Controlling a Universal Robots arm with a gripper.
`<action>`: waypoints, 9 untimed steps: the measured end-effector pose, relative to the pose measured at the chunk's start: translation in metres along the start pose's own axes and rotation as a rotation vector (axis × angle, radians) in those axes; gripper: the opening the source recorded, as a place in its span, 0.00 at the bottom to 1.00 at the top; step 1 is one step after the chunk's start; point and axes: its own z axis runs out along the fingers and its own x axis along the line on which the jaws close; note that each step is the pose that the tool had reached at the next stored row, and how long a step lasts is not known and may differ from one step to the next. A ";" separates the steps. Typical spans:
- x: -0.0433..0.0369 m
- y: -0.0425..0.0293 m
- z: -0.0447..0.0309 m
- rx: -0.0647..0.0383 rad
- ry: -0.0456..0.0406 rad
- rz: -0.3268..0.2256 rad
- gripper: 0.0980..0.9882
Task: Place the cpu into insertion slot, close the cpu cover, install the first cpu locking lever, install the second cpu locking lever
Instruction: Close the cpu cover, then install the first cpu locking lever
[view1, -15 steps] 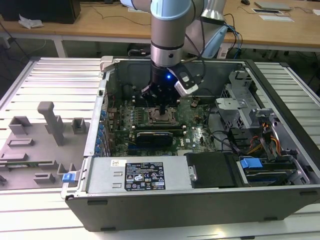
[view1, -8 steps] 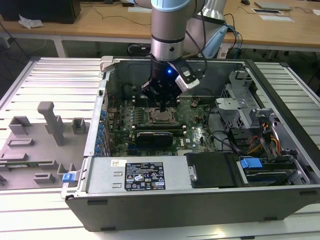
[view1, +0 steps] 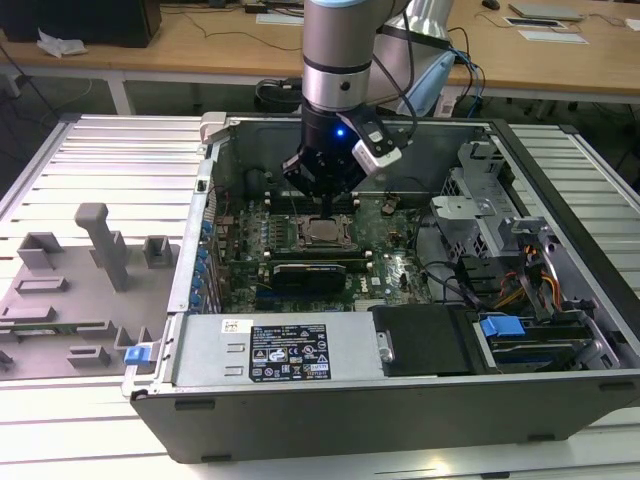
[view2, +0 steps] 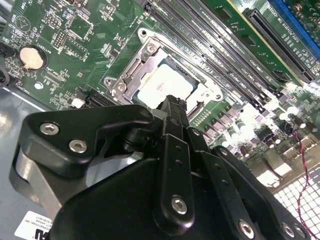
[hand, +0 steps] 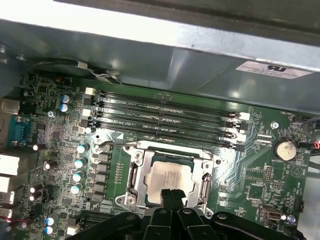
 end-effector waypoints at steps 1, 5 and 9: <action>0.0000 0.0000 0.0000 0.000 0.0000 0.000 0.01; 0.0000 0.0000 -0.0003 0.000 0.0000 0.000 0.01; 0.0000 0.0000 -0.0004 0.000 0.0000 0.000 0.01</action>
